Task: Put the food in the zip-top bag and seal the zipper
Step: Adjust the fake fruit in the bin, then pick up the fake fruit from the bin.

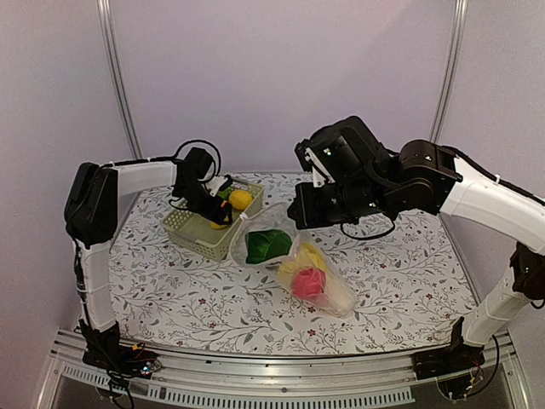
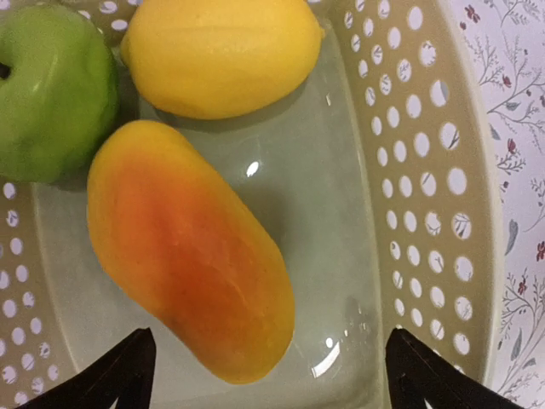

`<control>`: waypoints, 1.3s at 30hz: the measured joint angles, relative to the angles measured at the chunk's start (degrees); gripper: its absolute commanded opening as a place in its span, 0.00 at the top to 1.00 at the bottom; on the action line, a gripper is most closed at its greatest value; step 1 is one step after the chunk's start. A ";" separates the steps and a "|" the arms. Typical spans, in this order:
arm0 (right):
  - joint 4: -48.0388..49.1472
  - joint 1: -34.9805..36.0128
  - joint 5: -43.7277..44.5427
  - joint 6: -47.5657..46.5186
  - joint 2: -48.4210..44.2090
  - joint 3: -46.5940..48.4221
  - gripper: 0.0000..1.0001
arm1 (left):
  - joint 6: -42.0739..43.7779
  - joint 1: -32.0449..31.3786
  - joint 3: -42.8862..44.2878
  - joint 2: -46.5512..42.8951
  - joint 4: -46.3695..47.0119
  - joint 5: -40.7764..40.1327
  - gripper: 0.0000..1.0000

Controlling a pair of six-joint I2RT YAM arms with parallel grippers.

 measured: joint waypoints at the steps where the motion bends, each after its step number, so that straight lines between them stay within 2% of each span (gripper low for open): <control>1: 0.22 0.00 0.00 0.04 -0.17 -0.28 1.00 | -0.61 -0.44 0.04 -0.50 0.00 -1.05 0.05; 11: 0.72 0.00 0.00 0.17 -0.63 -0.72 1.00 | -13.77 -1.16 2.93 -1.75 -0.81 -10.91 0.03; 18: 0.96 0.00 -0.07 0.17 -0.63 -0.72 1.00 | -22.01 -1.16 3.23 -0.57 -0.83 -8.92 0.03; 23: 1.09 0.00 -0.13 0.17 -0.63 -0.74 1.00 | -24.72 -0.94 4.35 2.91 0.00 -7.98 0.04; 26: 1.14 0.00 -0.13 0.20 -0.66 -0.79 1.00 | -25.49 -0.87 4.68 4.79 0.02 -7.93 0.12; 29: 1.29 0.00 -0.35 0.22 -0.66 -0.81 1.00 | -25.75 -0.79 4.90 6.23 0.28 -7.93 0.27; 32: 1.51 0.00 -0.79 0.20 -0.66 -0.81 1.00 | -25.83 -0.76 4.92 6.56 0.63 -8.11 0.38; 36: 1.55 0.00 -1.51 0.33 -0.66 -0.83 1.00 | -25.83 -0.76 5.03 6.56 1.18 -8.61 0.45; 39: 1.55 0.00 -1.68 0.42 -0.66 -0.83 1.00 | -25.62 -0.79 4.94 6.54 1.40 -9.31 0.47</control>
